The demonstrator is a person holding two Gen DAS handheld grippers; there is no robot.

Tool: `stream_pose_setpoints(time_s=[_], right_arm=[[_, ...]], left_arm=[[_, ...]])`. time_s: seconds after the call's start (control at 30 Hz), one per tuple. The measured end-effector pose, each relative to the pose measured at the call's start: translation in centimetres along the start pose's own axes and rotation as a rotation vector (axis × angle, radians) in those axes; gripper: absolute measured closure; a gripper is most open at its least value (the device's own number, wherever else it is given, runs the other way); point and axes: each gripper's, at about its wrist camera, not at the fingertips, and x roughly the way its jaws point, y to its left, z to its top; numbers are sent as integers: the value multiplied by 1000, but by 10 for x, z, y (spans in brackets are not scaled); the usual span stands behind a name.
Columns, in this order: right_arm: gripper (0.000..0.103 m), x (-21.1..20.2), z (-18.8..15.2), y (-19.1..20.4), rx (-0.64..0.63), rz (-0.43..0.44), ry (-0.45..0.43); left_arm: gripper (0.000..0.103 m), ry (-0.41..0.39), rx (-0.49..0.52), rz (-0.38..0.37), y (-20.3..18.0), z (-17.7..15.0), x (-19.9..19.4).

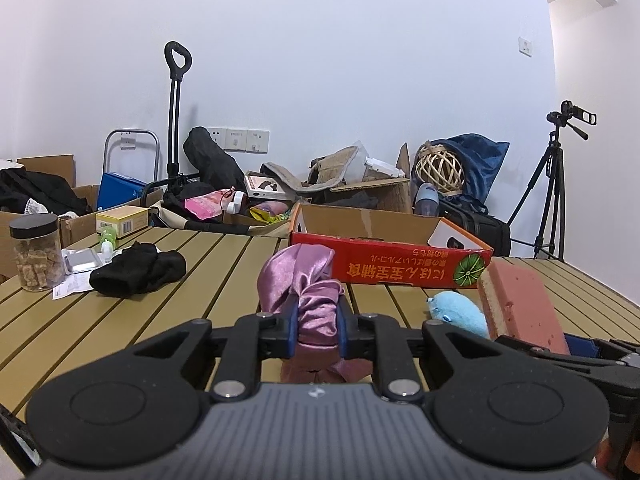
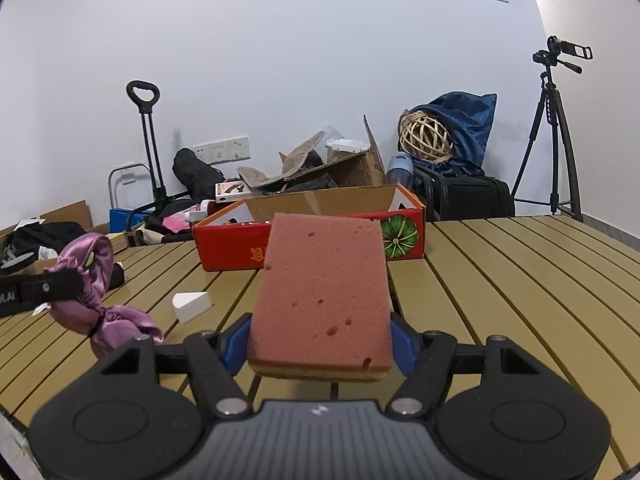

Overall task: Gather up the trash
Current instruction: 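Lift the lilac pouch and pink sponge off the table with both tools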

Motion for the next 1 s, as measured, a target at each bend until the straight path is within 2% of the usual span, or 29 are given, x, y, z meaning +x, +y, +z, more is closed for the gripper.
stream_pose_setpoints(time_s=[0.67, 1.0], right_arm=[[35, -69, -23, 8, -59, 77, -21], [35, -113, -46, 12, -30, 138, 3]], left_arm=[[85, -24, -14, 7, 8, -14, -70], [85, -16, -45, 1, 15, -24, -115]])
